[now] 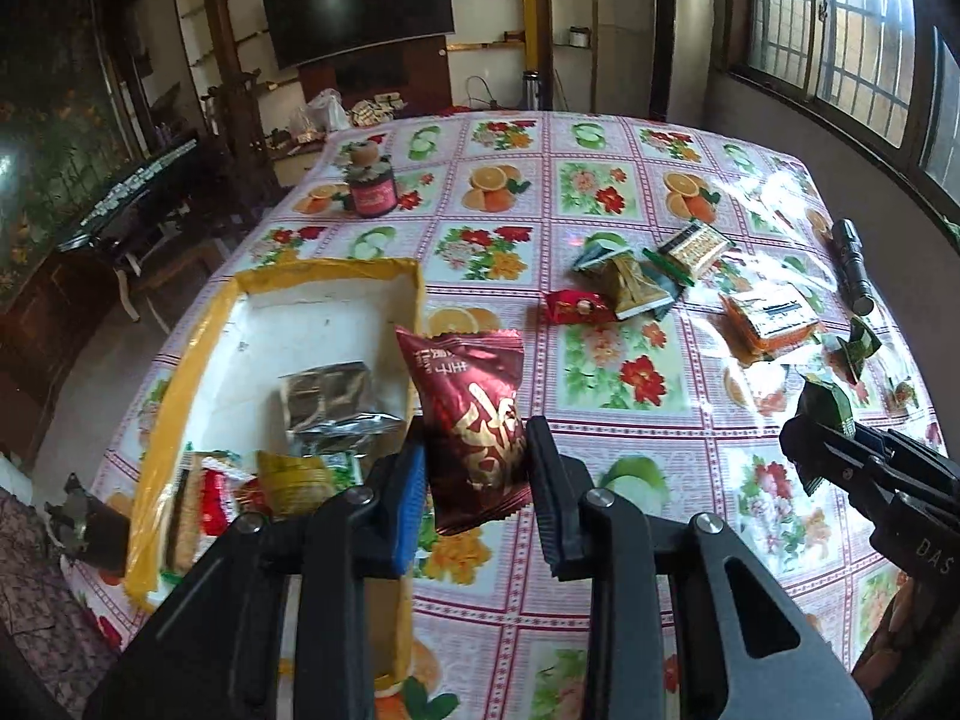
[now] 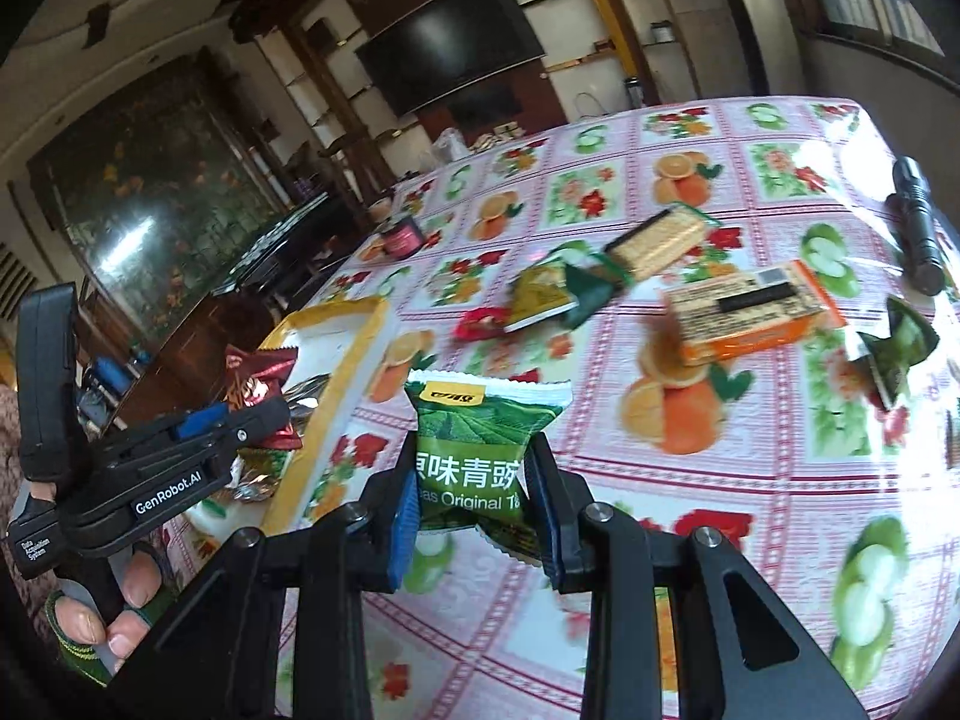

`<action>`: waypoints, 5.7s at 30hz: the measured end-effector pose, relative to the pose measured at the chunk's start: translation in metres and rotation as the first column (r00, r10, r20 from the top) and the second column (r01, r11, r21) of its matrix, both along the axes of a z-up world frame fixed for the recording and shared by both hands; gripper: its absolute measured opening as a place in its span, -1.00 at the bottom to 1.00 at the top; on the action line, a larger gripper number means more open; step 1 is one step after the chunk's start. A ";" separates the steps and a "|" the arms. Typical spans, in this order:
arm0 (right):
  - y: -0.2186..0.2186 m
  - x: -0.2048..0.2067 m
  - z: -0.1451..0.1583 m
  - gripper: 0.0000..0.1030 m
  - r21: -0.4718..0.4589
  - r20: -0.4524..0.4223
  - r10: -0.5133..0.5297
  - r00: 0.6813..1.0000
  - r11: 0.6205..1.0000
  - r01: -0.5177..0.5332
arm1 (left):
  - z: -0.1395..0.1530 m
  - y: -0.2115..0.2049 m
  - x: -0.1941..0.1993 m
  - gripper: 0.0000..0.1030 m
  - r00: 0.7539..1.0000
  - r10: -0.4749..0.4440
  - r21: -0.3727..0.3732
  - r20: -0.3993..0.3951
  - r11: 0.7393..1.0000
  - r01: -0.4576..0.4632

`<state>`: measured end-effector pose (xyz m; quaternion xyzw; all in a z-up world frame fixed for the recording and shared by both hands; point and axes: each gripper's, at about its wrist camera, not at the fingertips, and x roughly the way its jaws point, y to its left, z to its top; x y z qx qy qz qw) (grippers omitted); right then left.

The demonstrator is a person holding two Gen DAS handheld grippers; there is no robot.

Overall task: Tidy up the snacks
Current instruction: 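Carry both packets over the tray and release the dark red packet from the left tool, then open the right tool to drop the green Original packet into the tray, then withdraw both open tools from the tray toward the remaining snacks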

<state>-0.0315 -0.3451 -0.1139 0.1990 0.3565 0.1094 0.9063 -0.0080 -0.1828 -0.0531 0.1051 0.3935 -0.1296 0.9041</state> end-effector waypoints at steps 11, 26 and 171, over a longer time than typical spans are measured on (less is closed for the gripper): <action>0.042 0.003 0.008 -0.37 -0.027 0.007 0.065 0.998 0.998 -0.064 | 0.009 0.048 -0.003 -0.36 0.996 0.087 -0.020 0.034 0.996 -0.086; 0.089 0.018 0.011 -0.37 -0.043 0.001 0.141 0.990 0.989 -0.141 | 0.009 0.096 -0.002 -0.36 0.986 0.160 -0.039 0.052 0.987 -0.158; -0.061 -0.044 -0.010 0.26 -0.376 -0.009 -0.376 0.926 0.860 0.345 | 0.009 -0.020 -0.029 0.67 0.997 -0.075 0.043 0.024 0.996 0.074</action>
